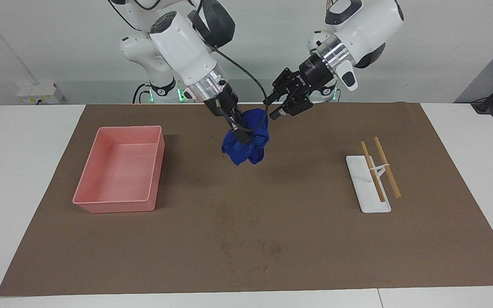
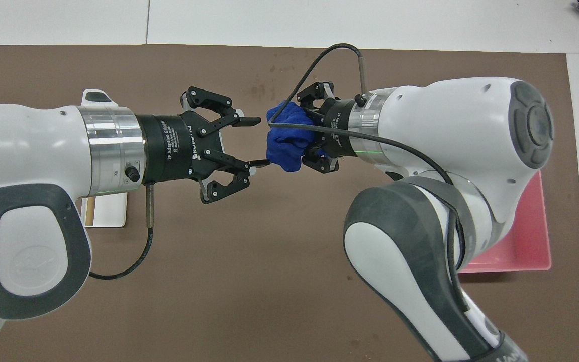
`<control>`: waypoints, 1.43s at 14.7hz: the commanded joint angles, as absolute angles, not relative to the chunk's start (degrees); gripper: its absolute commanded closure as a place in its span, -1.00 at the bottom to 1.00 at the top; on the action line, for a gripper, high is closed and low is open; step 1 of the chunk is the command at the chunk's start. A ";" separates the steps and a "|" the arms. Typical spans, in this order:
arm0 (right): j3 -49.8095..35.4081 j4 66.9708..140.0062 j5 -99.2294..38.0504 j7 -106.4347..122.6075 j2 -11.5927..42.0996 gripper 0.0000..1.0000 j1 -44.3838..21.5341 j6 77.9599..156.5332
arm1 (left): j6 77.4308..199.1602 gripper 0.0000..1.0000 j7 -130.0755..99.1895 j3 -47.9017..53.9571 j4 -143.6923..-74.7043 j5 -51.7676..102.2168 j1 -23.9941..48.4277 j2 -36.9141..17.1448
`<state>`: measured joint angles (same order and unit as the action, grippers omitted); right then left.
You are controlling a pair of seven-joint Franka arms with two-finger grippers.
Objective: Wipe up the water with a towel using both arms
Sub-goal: 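Pull the cloth away with the right gripper while the left gripper retracts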
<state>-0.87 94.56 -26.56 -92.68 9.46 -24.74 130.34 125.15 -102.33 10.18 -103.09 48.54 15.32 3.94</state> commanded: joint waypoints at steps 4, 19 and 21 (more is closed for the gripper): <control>-1.32 99.40 -25.75 -77.02 10.18 1.00 -21.28 137.34 | 126.21 -1.00 -94.69 9.76 -103.89 32.12 15.38 4.39; -1.49 91.41 -24.61 -33.51 37.00 1.00 -21.10 168.22 | 96.26 -1.00 -10.32 9.14 -95.81 0.01 1.94 3.17; -1.49 92.89 -24.52 -30.59 37.00 1.00 -21.62 168.40 | 92.74 -1.00 -5.82 9.05 -94.05 -1.40 1.67 2.81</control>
<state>-1.03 93.81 -25.46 -33.42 36.39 -21.62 167.80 96.82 -10.60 8.77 -97.00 0.93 2.08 3.90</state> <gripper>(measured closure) 0.877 0.000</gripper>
